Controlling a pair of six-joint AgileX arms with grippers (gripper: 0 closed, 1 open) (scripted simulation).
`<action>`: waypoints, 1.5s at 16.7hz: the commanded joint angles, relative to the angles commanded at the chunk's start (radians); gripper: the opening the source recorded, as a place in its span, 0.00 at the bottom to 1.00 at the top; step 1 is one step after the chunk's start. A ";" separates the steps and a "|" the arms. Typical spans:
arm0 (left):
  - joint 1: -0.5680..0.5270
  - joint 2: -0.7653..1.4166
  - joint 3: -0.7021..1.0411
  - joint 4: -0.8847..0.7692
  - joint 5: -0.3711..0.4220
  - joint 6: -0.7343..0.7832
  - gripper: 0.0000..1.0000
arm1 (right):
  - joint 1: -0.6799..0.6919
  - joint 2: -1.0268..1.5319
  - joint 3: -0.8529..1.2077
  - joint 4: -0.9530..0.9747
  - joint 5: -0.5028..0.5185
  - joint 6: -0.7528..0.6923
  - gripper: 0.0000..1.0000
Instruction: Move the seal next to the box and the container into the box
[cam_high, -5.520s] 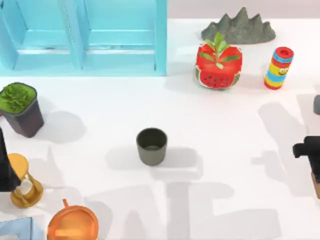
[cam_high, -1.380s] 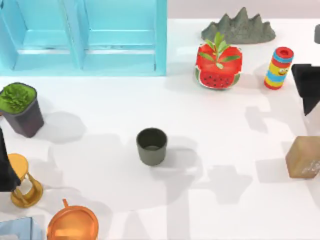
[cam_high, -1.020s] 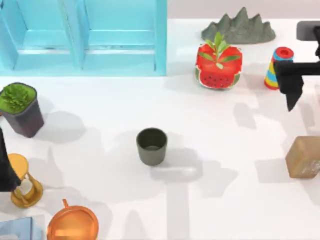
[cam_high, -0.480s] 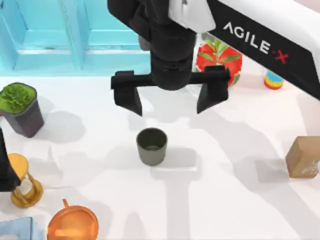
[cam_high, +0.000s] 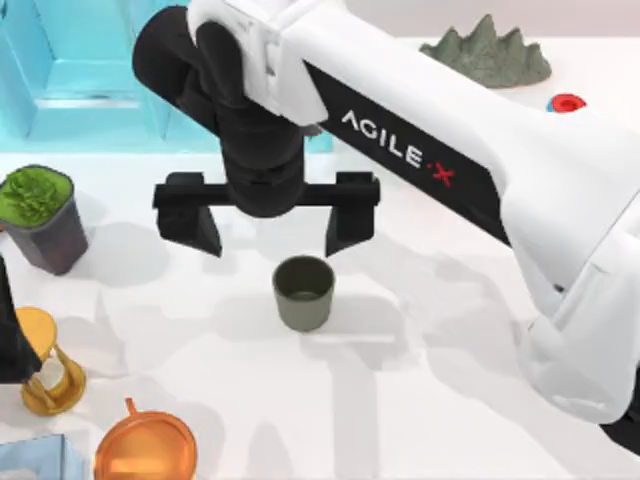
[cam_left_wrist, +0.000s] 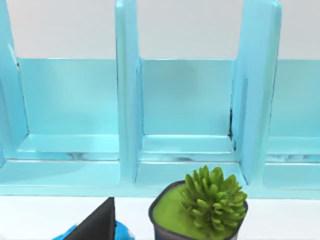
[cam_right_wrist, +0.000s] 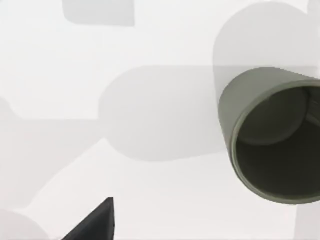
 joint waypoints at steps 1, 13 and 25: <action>0.000 0.000 0.000 0.000 0.000 0.000 1.00 | 0.000 0.000 0.000 0.000 0.000 0.000 1.00; 0.000 0.000 0.000 0.000 0.000 0.000 1.00 | -0.010 -0.029 -0.349 0.318 -0.001 -0.010 1.00; 0.000 0.000 0.000 0.000 0.000 0.000 1.00 | -0.011 -0.032 -0.379 0.347 -0.001 -0.011 0.47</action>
